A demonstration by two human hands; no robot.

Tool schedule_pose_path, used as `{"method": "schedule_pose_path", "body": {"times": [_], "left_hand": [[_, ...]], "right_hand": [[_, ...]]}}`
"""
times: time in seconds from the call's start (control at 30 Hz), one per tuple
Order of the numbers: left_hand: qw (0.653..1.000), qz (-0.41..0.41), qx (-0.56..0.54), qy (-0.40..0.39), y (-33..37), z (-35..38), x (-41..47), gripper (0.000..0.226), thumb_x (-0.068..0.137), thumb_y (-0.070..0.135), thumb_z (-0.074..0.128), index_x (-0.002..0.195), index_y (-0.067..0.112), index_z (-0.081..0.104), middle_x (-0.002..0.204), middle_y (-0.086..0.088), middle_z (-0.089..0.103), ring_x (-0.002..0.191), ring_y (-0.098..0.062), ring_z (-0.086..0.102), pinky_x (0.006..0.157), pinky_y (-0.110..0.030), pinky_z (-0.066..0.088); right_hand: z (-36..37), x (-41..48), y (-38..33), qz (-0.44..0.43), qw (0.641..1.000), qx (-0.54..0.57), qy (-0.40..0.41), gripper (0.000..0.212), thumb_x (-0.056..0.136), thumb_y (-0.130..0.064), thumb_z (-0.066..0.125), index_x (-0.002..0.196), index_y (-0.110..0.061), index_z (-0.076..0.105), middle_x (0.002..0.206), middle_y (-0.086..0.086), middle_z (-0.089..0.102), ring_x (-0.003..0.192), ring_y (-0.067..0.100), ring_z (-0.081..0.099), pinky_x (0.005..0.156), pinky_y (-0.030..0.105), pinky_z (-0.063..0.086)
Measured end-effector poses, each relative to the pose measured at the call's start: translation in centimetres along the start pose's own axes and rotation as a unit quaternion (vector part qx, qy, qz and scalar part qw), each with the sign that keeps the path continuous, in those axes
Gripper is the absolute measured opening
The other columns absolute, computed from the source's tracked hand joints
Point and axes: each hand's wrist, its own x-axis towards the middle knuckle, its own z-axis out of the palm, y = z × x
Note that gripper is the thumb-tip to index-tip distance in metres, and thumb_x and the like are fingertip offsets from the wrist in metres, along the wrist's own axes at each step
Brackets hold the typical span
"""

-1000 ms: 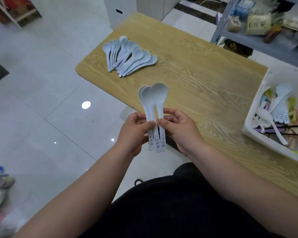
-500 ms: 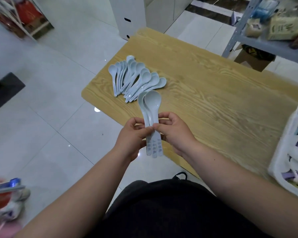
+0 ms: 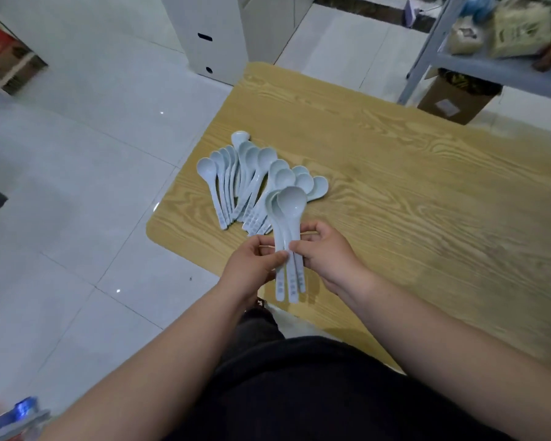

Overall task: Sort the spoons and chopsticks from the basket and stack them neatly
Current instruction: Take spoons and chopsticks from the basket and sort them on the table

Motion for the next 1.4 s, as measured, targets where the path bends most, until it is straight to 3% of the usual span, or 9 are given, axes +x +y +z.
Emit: {"method": "schedule_pose_path", "body": {"times": [0.1, 0.2, 0.47, 0.73, 0.87, 1.0, 1.13, 1.27, 1.4], "left_hand": [[0.998, 0.011, 0.063, 0.008, 1.6, -3.8, 4.1, 0.021, 0.087, 0.004, 0.073, 0.094, 0.018, 0.059, 0.071, 0.007, 0.049, 0.064, -0.01, 0.051, 0.059, -0.026, 0.041], [0.995, 0.019, 0.102, -0.004, 3.3, -7.5, 8.2, 0.023, 0.088, 0.003, 0.073, 0.094, 0.019, 0.057, 0.073, 0.005, 0.044, 0.066, -0.012, 0.046, 0.06, -0.025, 0.044], [0.95, 0.066, 0.304, -0.033, 7.4, -9.8, 16.4, 0.025, 0.079, 0.007, 0.07, 0.097, 0.022, 0.063, 0.084, 0.002, 0.067, 0.074, -0.021, 0.066, 0.075, -0.041, 0.06], [0.854, 0.159, 0.491, -0.073, 8.4, -8.0, 18.4, 0.042, 0.084, 0.013, 0.072, 0.12, 0.016, 0.051, 0.094, 0.002, 0.06, 0.081, -0.016, 0.059, 0.06, -0.024, 0.044], [0.786, 0.223, 0.569, -0.091, 7.5, -8.3, 18.5, 0.065, 0.086, 0.015, 0.069, 0.144, 0.013, 0.039, 0.136, -0.01, 0.042, 0.111, -0.026, 0.055, 0.083, -0.033, 0.046], [0.735, 0.277, 0.606, -0.127, 6.6, -8.9, 18.2, 0.065, 0.087, 0.018, 0.066, 0.146, 0.008, 0.042, 0.135, -0.012, 0.045, 0.122, -0.031, 0.048, 0.102, -0.035, 0.039], [0.734, 0.274, 0.606, -0.138, 6.7, -9.5, 17.8, 0.071, 0.09, 0.027, 0.065, 0.152, 0.01, 0.037, 0.139, -0.011, 0.045, 0.128, -0.03, 0.045, 0.11, -0.038, 0.036], [0.758, 0.281, 0.566, -0.162, 8.5, -10.2, 15.3, 0.063, 0.091, 0.027, 0.063, 0.15, 0.02, 0.041, 0.135, -0.001, 0.053, 0.125, -0.019, 0.05, 0.102, -0.032, 0.042], [0.813, 0.264, 0.476, -0.205, 9.9, -10.9, 10.7, 0.041, 0.09, 0.023, 0.066, 0.131, 0.029, 0.058, 0.117, 0.015, 0.062, 0.108, 0.0, 0.058, 0.097, -0.029, 0.05]], "right_hand": [[1.8, 2.7, -0.5, 0.019, 0.996, 0.003, 0.082, 0.025, 0.084, -0.008, 0.073, 0.102, -0.021, 0.061, 0.099, 0.008, 0.075, 0.091, 0.027, 0.073, 0.09, 0.054, 0.057], [2.8, 5.2, -0.2, 0.048, 0.982, 0.03, 0.181, 0.024, 0.084, -0.012, 0.072, 0.099, -0.025, 0.06, 0.105, 0.007, 0.071, 0.097, 0.027, 0.07, 0.093, 0.055, 0.055], [3.0, 7.9, 1.5, 0.13, 0.923, 0.082, 0.353, 0.022, 0.088, -0.016, 0.069, 0.107, -0.021, 0.059, 0.107, 0.006, 0.069, 0.097, 0.025, 0.067, 0.092, 0.047, 0.056], [4.9, 10.7, 0.0, 0.139, 0.924, 0.018, 0.355, 0.022, 0.09, -0.015, 0.067, 0.107, -0.022, 0.055, 0.099, -0.003, 0.062, 0.084, 0.015, 0.061, 0.062, 0.029, 0.048], [5.2, 11.0, 0.1, 0.13, 0.93, -0.04, 0.343, 0.019, 0.085, -0.022, 0.069, 0.1, -0.021, 0.059, 0.099, -0.002, 0.067, 0.088, 0.02, 0.067, 0.079, 0.037, 0.056], [5.0, 10.1, 0.7, 0.11, 0.94, -0.091, 0.309, 0.027, 0.09, -0.023, 0.07, 0.113, -0.021, 0.056, 0.103, -0.004, 0.066, 0.093, 0.016, 0.063, 0.081, 0.031, 0.049], [4.6, 9.0, 0.6, 0.113, 0.953, -0.109, 0.26, 0.051, 0.09, -0.026, 0.07, 0.137, -0.016, 0.052, 0.12, -0.002, 0.066, 0.104, 0.016, 0.063, 0.09, 0.033, 0.05], [3.8, 6.6, -0.7, 0.11, 0.954, -0.152, 0.232, 0.066, 0.091, -0.032, 0.067, 0.15, -0.018, 0.041, 0.139, 0.002, 0.056, 0.119, 0.019, 0.056, 0.089, 0.029, 0.042], [3.7, 1.9, -2.3, 0.044, 0.963, -0.194, 0.18, 0.047, 0.091, -0.032, 0.068, 0.136, -0.027, 0.056, 0.127, -0.008, 0.061, 0.118, 0.009, 0.058, 0.095, 0.026, 0.046]]}}
